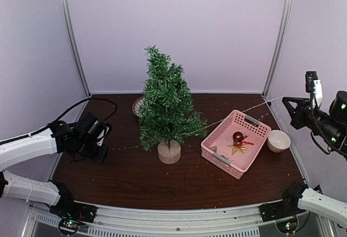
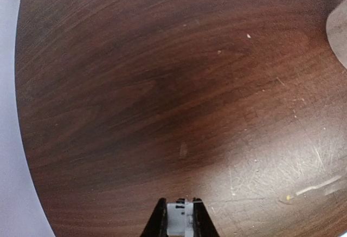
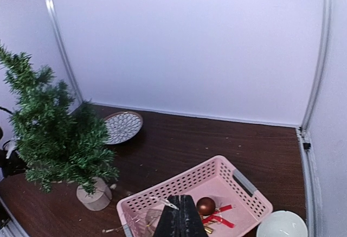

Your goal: Decorate the small christmas tree

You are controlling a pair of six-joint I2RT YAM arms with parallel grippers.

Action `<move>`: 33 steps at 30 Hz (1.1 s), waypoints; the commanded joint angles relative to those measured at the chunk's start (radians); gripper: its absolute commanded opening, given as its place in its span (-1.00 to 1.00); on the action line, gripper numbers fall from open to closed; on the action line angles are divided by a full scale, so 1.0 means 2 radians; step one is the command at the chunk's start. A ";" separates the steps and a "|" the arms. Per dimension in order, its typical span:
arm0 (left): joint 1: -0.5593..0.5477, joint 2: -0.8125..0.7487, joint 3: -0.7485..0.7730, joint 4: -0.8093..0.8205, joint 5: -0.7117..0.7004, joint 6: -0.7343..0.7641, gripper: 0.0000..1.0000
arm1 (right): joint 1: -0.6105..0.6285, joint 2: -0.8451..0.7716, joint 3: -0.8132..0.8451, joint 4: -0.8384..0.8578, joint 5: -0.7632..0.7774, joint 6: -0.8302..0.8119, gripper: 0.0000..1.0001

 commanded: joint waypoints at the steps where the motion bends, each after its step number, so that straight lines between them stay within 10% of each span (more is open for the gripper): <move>1: 0.034 -0.015 0.005 -0.015 -0.016 -0.030 -1.00 | -0.002 -0.026 0.003 -0.020 0.123 0.007 -1.00; 6: 0.044 0.003 0.009 -0.004 0.009 -0.026 -1.00 | -0.002 -0.013 -0.005 -0.016 0.064 -0.002 -1.00; 14: 0.044 0.039 0.010 0.029 0.098 0.003 -1.00 | 0.000 0.104 -0.010 0.041 -0.281 0.020 -1.00; 26: 0.043 -0.072 0.003 0.064 0.128 0.013 0.27 | 0.003 0.140 -0.022 0.111 -0.380 0.122 -1.00; 33: 0.020 -0.205 -0.019 0.099 0.154 0.041 0.33 | 0.008 0.139 -0.036 0.151 -0.425 0.152 -1.00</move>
